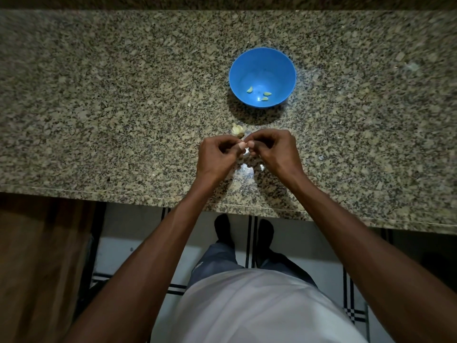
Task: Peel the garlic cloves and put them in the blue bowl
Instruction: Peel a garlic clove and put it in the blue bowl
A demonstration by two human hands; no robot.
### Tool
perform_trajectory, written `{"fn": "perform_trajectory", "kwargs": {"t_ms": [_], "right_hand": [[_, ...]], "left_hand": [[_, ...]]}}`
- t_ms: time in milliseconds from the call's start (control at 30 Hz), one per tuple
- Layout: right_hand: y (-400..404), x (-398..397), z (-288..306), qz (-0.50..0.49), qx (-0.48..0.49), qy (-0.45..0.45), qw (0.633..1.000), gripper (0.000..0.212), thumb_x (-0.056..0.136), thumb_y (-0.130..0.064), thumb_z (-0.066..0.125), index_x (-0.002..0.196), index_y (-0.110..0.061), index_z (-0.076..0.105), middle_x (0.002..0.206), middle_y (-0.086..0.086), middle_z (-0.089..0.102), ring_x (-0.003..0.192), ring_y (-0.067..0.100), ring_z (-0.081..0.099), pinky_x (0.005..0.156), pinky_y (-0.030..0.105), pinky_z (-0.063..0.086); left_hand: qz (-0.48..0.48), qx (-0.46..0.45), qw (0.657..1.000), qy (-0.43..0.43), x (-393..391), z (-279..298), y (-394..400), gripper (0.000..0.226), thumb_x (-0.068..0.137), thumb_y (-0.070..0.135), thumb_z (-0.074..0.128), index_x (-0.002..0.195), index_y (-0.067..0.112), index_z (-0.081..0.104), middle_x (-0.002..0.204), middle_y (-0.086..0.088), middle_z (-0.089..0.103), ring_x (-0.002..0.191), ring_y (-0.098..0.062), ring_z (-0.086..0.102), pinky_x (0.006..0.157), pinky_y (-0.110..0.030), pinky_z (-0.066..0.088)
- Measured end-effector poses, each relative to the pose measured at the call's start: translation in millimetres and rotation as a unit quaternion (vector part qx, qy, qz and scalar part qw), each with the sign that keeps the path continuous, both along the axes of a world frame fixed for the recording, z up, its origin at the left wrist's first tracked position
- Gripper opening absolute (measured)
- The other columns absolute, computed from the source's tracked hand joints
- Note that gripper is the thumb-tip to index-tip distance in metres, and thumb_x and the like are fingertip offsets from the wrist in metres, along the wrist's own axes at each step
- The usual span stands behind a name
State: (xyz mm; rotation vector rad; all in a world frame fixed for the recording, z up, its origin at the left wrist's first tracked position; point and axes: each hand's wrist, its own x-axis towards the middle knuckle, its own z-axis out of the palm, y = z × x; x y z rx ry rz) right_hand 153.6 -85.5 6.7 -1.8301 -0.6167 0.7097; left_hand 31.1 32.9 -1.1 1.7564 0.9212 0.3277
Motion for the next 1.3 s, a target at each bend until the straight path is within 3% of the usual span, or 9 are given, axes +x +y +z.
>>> {"fn": "perform_trajectory", "kwargs": {"t_ms": [100,200,400,600,733,867,967,1100,1300], "right_hand": [[1.1,1.9,-0.2,-0.007,0.008,0.021,1.000,0.012,0.093,-0.006,0.075,0.100,-0.011,0.083,0.092,-0.005,0.081,0.084,0.010,0.077,0.076,0.029,0.064],[1.5,3.3,0.4,-0.018,0.022,0.068,0.997,0.014,0.093,0.000,0.074,0.100,-0.009,0.083,0.093,-0.002,0.081,0.088,0.015,0.078,0.080,0.033,0.065],[-0.7,3.3,4.1,-0.012,0.046,0.127,0.991,0.016,0.094,0.003,0.072,0.101,-0.009,0.080,0.093,0.000,0.082,0.090,0.019,0.079,0.083,0.032,0.065],[-6.6,4.9,-0.1,-0.006,0.046,0.201,0.978,0.019,0.096,-0.001,0.072,0.111,0.010,0.073,0.098,0.021,0.077,0.082,0.020,0.076,0.077,0.029,0.062],[-6.8,6.1,0.5,-0.033,0.037,0.301,0.952,0.018,0.097,-0.001,0.070,0.111,0.009,0.073,0.092,0.015,0.076,0.079,0.016,0.073,0.077,0.026,0.062],[-6.4,8.4,0.4,-0.040,0.028,0.368,0.928,0.014,0.096,0.000,0.070,0.108,0.006,0.075,0.100,0.019,0.077,0.082,0.016,0.073,0.076,0.024,0.061],[-4.4,8.5,0.4,-0.041,0.018,0.389,0.920,0.020,0.096,0.000,0.070,0.113,0.009,0.072,0.110,0.024,0.076,0.086,0.017,0.074,0.077,0.024,0.061],[-3.5,10.1,4.6,-0.030,-0.013,0.393,0.919,0.013,0.092,-0.006,0.076,0.102,0.002,0.077,0.097,0.015,0.080,0.083,0.016,0.077,0.074,0.024,0.061],[2.1,14.0,10.5,-0.027,-0.037,0.386,0.922,0.002,0.090,0.001,0.075,0.092,0.002,0.075,0.082,0.009,0.079,0.071,0.012,0.074,0.067,0.022,0.060]], "left_hand": [[0.044,-0.154,0.986,-0.039,0.3,-0.3,1.5,0.023,0.090,0.011,0.080,0.108,-0.002,0.077,0.095,-0.013,0.079,0.086,-0.022,0.078,0.081,-0.034,0.063],[0.081,-0.341,0.935,-0.056,0.7,4.4,2.1,0.022,0.093,0.000,0.072,0.113,-0.009,0.072,0.095,-0.016,0.076,0.082,-0.018,0.072,0.078,-0.026,0.060],[0.104,-0.404,0.907,-0.062,2.6,5.3,0.8,0.019,0.097,0.000,0.066,0.114,-0.007,0.071,0.088,-0.010,0.076,0.077,-0.014,0.069,0.074,-0.021,0.059],[0.056,-0.193,0.979,-0.048,-0.2,2.4,-6.4,0.016,0.096,0.020,0.074,0.106,0.008,0.076,0.095,-0.005,0.080,0.088,-0.015,0.076,0.082,-0.030,0.062],[0.010,-0.101,0.993,-0.058,-5.1,0.8,-6.5,0.013,0.098,0.018,0.073,0.109,0.011,0.076,0.106,-0.004,0.078,0.101,-0.016,0.075,0.091,-0.035,0.062],[-0.036,0.005,0.998,-0.043,-6.4,-1.8,-5.0,0.011,0.096,0.015,0.074,0.106,0.009,0.076,0.101,0.001,0.078,0.096,-0.010,0.074,0.086,-0.033,0.063],[-0.092,0.134,0.987,-0.018,-7.6,-5.9,-3.3,0.008,0.101,0.013,0.067,0.104,0.008,0.073,0.094,0.002,0.073,0.086,-0.010,0.070,0.076,-0.032,0.061],[-0.193,0.307,0.932,0.012,-9.7,-8.5,-1.7,0.007,0.099,0.001,0.060,0.102,0.006,0.063,0.092,-0.003,0.061,0.083,-0.017,0.052,0.073,-0.033,0.048],[-0.212,0.382,0.899,0.027,-9.2,-8.1,-3.6,0.022,0.092,-0.011,0.057,0.106,0.006,0.060,0.098,-0.008,0.058,0.089,-0.021,0.046,0.082,-0.031,0.040]]}}
